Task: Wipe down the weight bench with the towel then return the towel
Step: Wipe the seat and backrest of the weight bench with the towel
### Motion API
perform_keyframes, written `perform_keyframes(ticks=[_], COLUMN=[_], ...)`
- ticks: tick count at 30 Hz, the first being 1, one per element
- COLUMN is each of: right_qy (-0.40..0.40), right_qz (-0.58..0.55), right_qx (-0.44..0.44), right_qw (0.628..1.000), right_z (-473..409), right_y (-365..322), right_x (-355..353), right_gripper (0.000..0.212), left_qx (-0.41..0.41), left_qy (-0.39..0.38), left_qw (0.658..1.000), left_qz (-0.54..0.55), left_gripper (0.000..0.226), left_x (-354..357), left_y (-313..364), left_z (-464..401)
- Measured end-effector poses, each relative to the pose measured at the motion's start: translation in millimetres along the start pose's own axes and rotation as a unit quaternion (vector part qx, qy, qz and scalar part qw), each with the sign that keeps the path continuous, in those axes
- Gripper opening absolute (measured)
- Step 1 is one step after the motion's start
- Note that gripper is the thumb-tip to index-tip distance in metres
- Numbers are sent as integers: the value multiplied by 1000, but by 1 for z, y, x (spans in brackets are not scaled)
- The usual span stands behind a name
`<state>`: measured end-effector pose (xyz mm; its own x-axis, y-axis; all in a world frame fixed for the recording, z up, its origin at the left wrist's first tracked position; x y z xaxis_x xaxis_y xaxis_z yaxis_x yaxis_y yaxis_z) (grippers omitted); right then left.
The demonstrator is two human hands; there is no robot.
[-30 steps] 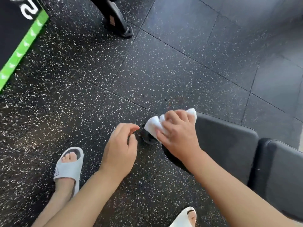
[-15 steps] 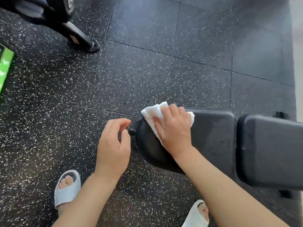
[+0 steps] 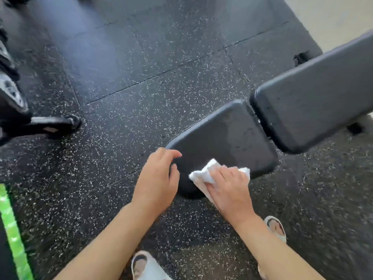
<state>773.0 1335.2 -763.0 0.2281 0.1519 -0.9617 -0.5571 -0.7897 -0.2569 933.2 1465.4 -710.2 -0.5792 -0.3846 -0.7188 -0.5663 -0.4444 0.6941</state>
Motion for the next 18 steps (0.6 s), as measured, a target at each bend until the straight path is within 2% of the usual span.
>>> perform_keyframes(ticks=[3, 8, 13, 18], right_qy=[-6, 17, 69, 74], right_qz=[-9, -57, -50, -64], right_qx=[52, -16, 22, -11], right_qw=[999, 998, 996, 995], right_z=[2, -9, -77, -160], right_y=[1, 10, 57, 64], right_x=[7, -8, -11, -2], right_gripper=[22, 23, 29, 30], left_qx=[28, 16, -78, -86], left_qy=[-24, -31, 1, 13], left_qw=[998, 993, 983, 977], left_qz=[-42, -117, -164, -194], left_gripper=[32, 39, 52, 51], left_x=[14, 48, 78, 80], left_y=[11, -1, -12, -11], left_z=[-25, -82, -103, -104])
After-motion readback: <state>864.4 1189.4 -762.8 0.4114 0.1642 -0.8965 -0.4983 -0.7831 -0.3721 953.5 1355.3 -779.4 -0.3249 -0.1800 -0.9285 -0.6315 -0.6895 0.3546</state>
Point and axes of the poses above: each hand's wrist, its own z-axis away from the middle knuckle, its own x-axis out of the palm, y = z × x, the point moved 7 cm from there along -z, towards the middle knuckle, and after that the axes turned 11 degrees about x, right-handed, at the moved point
